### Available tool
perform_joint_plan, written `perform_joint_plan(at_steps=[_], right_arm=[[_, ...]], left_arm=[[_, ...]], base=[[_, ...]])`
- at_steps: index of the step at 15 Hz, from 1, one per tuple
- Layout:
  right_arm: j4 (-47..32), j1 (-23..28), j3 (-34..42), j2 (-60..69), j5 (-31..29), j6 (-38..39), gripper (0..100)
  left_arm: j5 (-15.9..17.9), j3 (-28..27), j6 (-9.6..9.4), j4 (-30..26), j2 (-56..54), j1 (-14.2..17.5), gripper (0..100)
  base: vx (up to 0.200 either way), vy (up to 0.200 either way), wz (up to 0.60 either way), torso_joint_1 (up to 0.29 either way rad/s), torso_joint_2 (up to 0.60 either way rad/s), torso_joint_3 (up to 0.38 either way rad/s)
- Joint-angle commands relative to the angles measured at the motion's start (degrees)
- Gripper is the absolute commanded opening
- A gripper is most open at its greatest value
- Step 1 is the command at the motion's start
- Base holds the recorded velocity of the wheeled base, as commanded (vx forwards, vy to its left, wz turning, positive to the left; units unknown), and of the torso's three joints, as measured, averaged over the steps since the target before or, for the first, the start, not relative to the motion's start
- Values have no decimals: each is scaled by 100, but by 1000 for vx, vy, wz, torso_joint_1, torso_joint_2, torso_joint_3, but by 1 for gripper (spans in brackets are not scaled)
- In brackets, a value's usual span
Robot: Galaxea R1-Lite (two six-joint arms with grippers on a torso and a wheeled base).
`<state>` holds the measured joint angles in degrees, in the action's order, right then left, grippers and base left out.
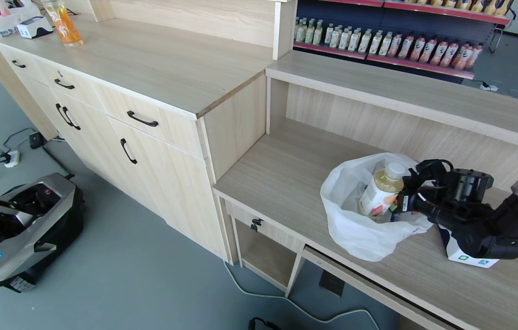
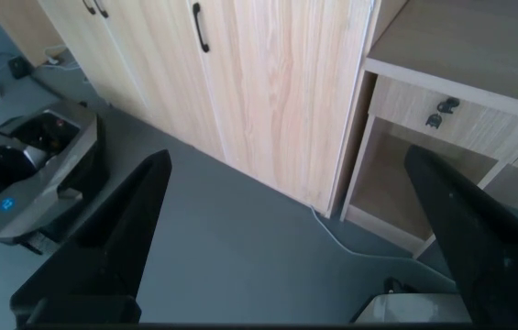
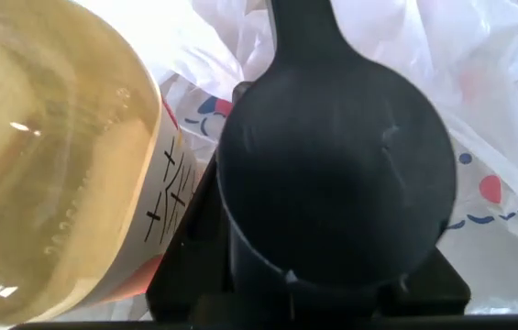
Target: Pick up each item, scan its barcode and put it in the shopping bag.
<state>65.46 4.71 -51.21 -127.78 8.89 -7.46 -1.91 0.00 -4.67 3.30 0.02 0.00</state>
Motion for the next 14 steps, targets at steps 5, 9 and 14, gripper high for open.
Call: perform_joint_plan(at_steps=[5, 9, 14], right_arm=[[248, 39, 445, -10, -1, -1, 0], [344, 136, 498, -98, -1, -1, 0], [335, 180, 410, 78, -1, 43, 100]], left_arm=[[-2, 0, 1, 4, -2, 0, 100], [-2, 0, 1, 4, -2, 0, 100], [-2, 0, 1, 4, -2, 0, 100]], base=[[0, 0, 0, 0, 0, 0], [0, 0, 0, 0, 0, 0], [0, 0, 0, 0, 0, 0]])
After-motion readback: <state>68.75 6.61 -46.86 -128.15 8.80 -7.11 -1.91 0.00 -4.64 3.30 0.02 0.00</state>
